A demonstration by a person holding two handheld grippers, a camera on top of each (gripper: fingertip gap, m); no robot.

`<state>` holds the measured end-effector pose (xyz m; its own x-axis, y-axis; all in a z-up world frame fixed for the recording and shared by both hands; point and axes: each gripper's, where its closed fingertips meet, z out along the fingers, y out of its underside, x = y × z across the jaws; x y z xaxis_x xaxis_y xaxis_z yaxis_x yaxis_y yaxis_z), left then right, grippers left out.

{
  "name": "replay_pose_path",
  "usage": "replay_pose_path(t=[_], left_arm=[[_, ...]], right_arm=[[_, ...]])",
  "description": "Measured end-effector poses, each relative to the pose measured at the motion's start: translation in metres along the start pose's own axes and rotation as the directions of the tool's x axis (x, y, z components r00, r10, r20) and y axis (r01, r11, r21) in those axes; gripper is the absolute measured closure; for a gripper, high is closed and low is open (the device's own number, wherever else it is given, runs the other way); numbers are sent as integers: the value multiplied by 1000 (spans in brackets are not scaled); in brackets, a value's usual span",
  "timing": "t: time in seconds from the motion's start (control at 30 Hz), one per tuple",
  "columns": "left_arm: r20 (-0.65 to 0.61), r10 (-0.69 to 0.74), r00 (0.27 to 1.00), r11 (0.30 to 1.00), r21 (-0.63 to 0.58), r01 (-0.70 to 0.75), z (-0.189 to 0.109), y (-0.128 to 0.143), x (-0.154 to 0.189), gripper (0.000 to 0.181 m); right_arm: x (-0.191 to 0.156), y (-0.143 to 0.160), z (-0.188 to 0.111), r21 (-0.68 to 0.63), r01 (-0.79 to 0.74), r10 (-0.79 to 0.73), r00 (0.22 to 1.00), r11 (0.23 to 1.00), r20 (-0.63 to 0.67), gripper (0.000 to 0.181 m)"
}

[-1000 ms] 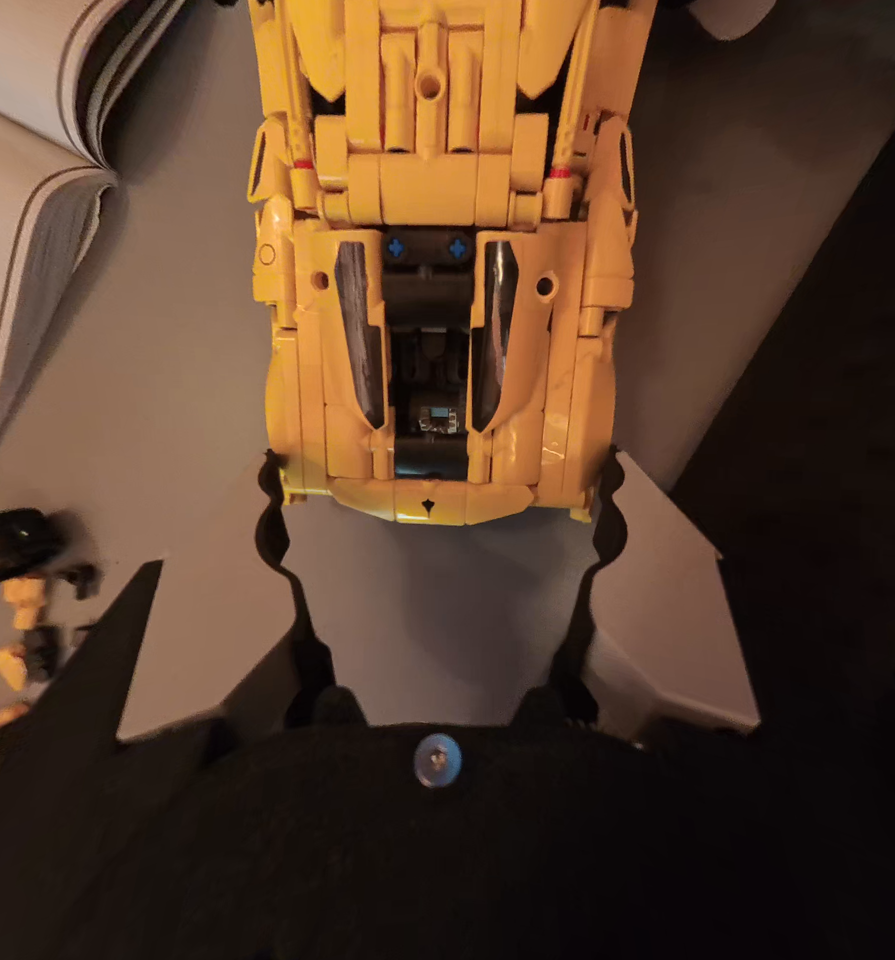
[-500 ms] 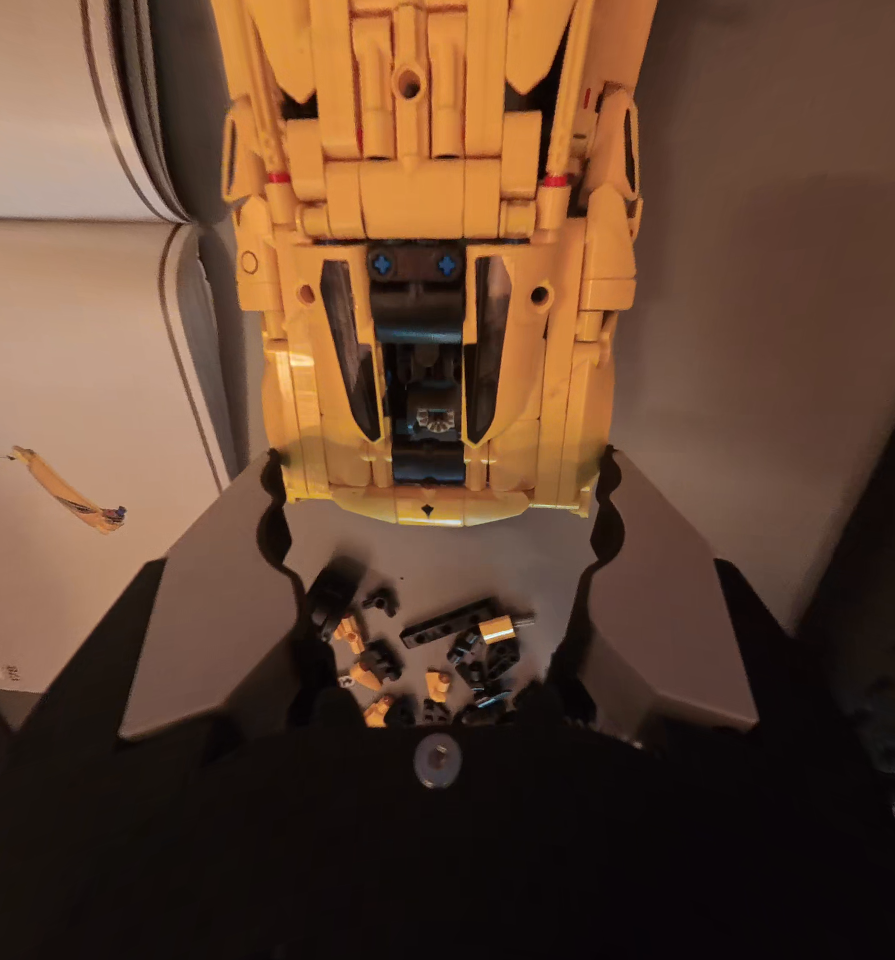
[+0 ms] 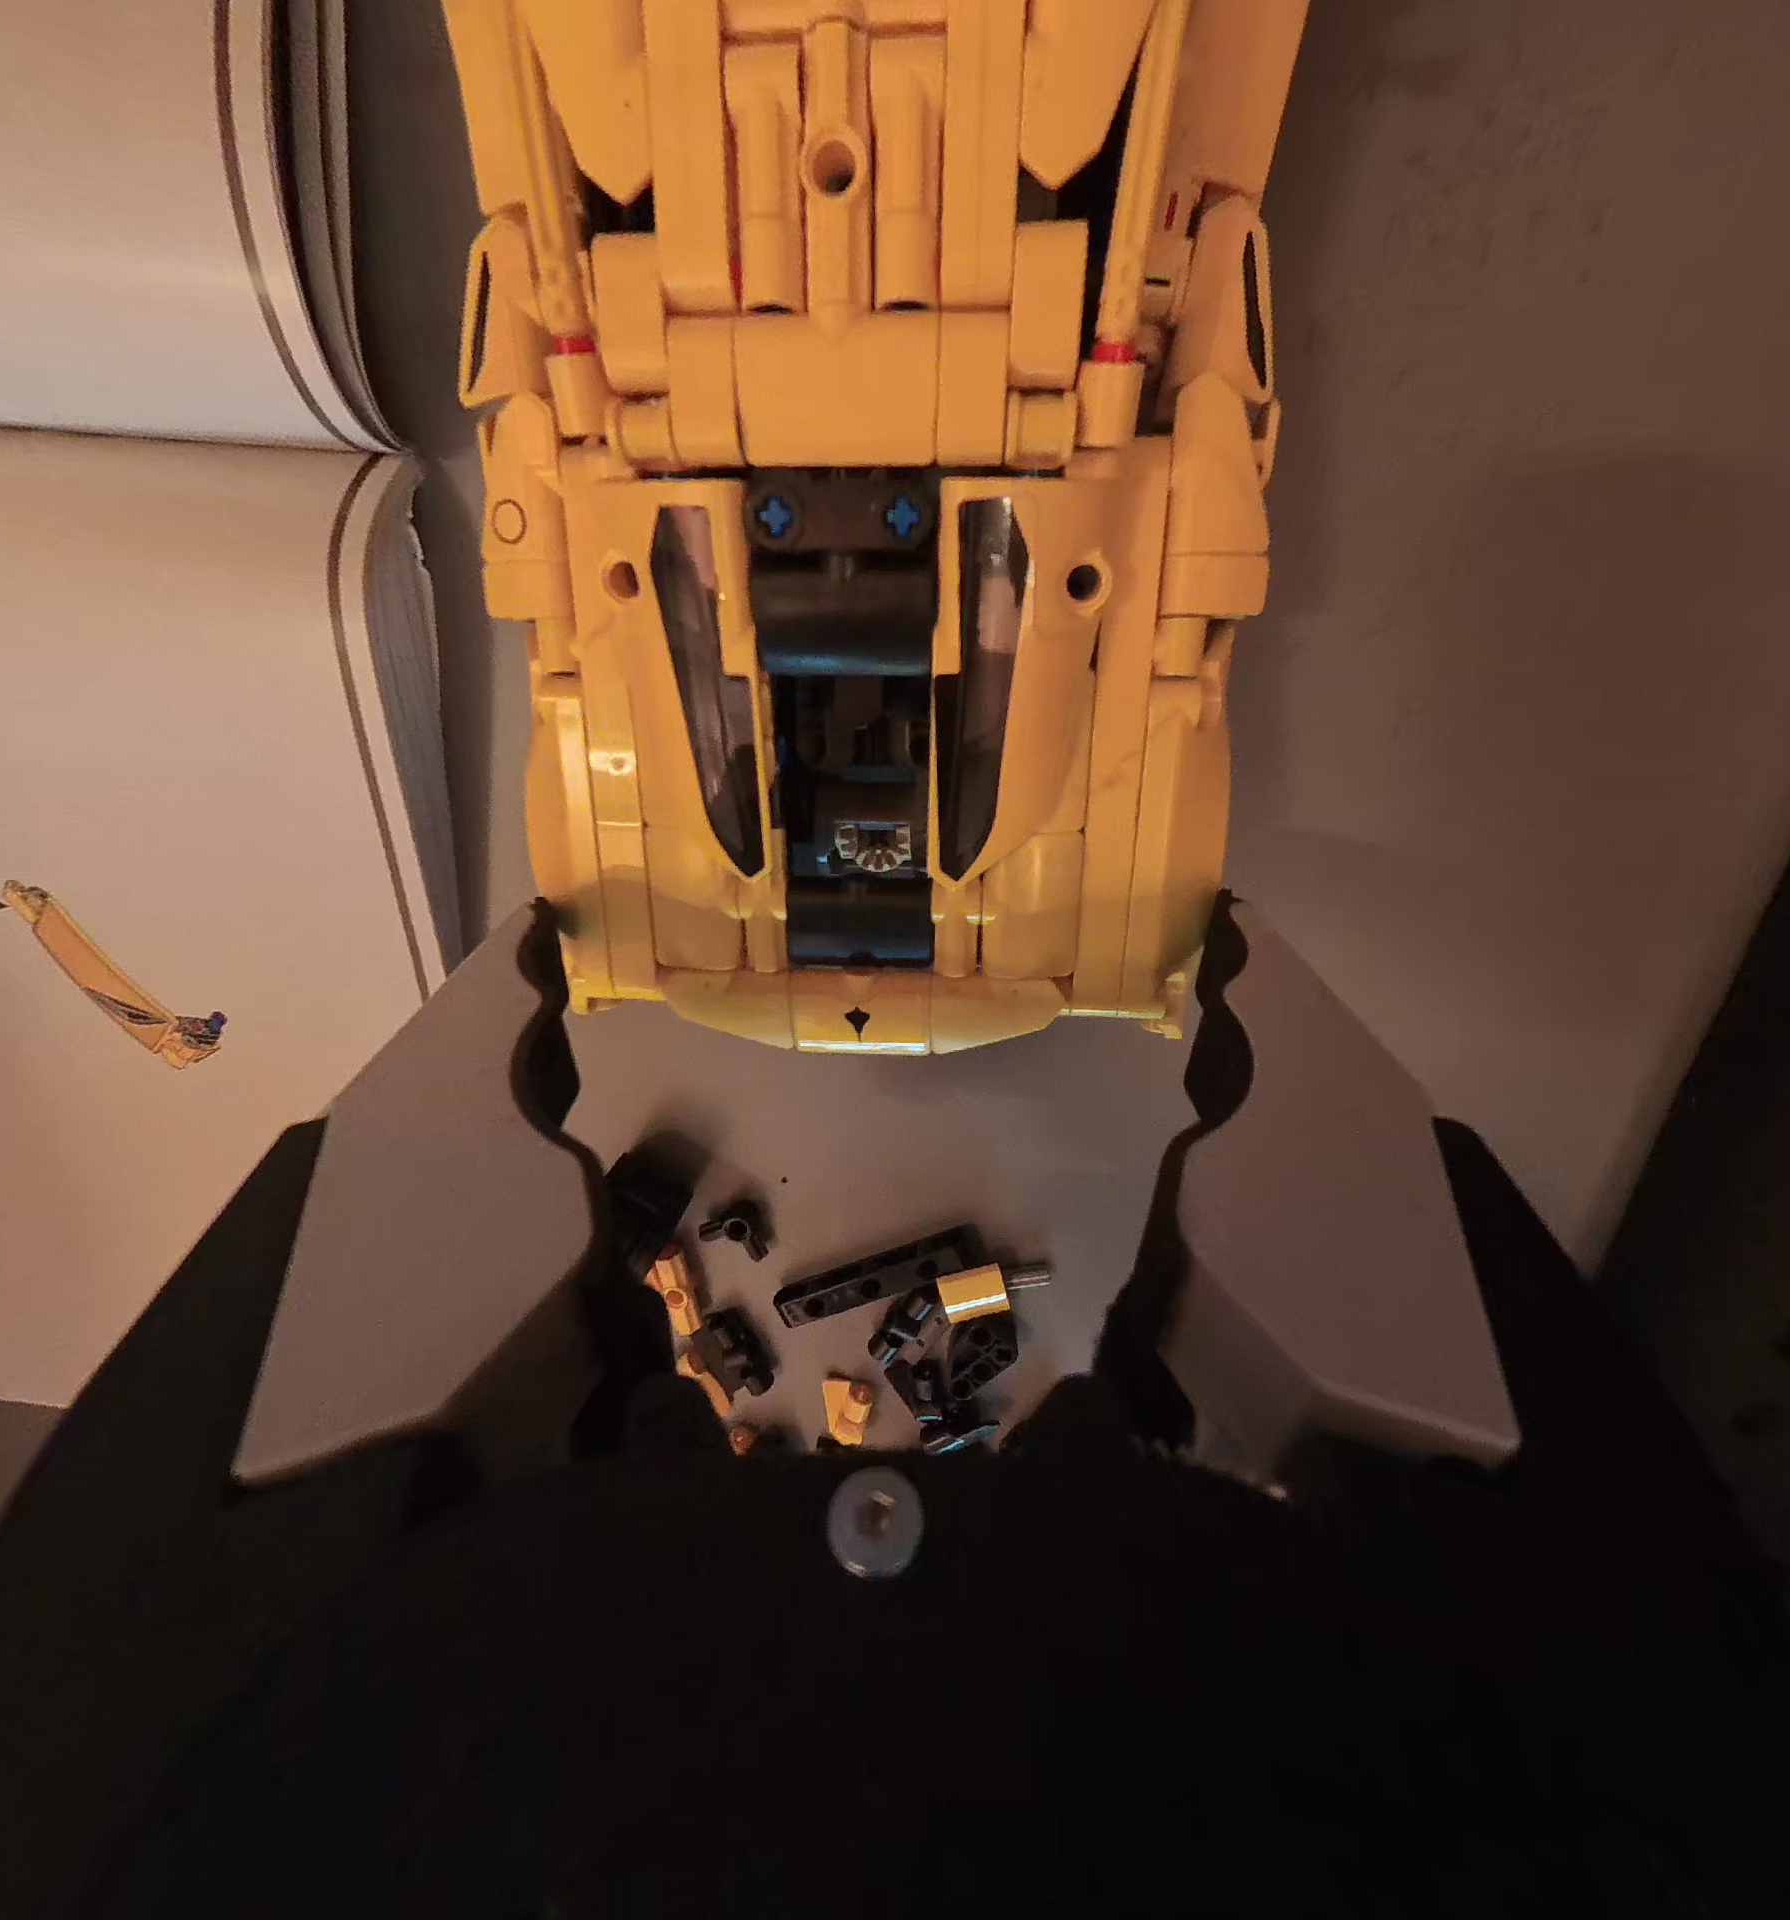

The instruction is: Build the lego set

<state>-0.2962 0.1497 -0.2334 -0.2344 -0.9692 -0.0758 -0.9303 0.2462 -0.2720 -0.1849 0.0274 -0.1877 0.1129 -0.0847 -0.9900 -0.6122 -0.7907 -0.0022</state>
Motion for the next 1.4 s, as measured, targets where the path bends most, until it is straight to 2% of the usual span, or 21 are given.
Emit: replay_pose_path(t=[0.1,0.2,0.3,0.37,0.43,0.5,0.57,0.63,0.7,0.73,0.83,0.9,0.97,1.03,1.1,1.23,1.4], left_arm=[[6,-5,1000,1000,-1,5,0,2,0,60],[1,-41,999,999,2,41,-5,7,2,60],[-20,-140,990,984,111,141,-26,0,4,61],[14,-221,975,946,245,211,-50,-12,-4,64],[71,-347,935,846,455,279,-78,-30,-23,77],[50,-507,861,668,654,355,-98,-42,-40,93],[-39,-614,788,471,783,406,-101,-45,-48,94],[-136,-647,751,272,878,393,-104,-46,-47,96],[-175,-647,742,142,929,342,-107,-38,-44,100],[-173,-653,737,115,940,323,-111,-32,-44,100],[-154,-647,747,51,968,244,-136,-22,-50,100],[-195,-638,745,6,966,257,-138,-19,-51,100],[-213,-620,755,7,961,278,-136,-23,-48,100],[-177,-632,755,47,963,266,-132,-26,-48,100],[-136,-637,759,96,963,253,-127,-29,-47,100],[-108,-636,764,131,961,245,-123,-33,-45,100],[-134,-651,747,104,960,262,-125,-28,-48,100]], right_arm=[[-26,-18,-17,75,169,-170,985,983,8,119],[-60,-55,-44,185,413,-407,911,892,-70,125],[-94,-101,-73,247,674,-627,738,696,-248,127],[-114,-133,-86,238,815,-723,579,528,-378,125],[-124,-165,-92,193,915,-766,402,354,-501,126],[-126,-193,-89,146,970,-781,242,193,-575,127],[-115,-206,-76,115,988,-808,148,100,-570,124],[-92,-202,-64,102,990,-837,140,102,-529,126],[-71,-194,-54,59,985,-860,169,161,-482,124],[-66,-186,-48,32,981,-876,188,194,-445,125],[-48,-193,-46,-50,988,-867,105,148,-487,129],[-37,-196,-44,-112,980,-864,90,167,-496,129],[-33,-190,-40,-133,972,-880,114,196,-461,135],[-34,-176,-34,-128,960,-908,186,249,-374,142],[-37,-173,-33,-108,955,-914,226,276,-336,140],[-35,-180,-37,-95,961,-910,210,259,-357,136],[-30,-185,-37,-106,964,-904,187,245,-383,135]])
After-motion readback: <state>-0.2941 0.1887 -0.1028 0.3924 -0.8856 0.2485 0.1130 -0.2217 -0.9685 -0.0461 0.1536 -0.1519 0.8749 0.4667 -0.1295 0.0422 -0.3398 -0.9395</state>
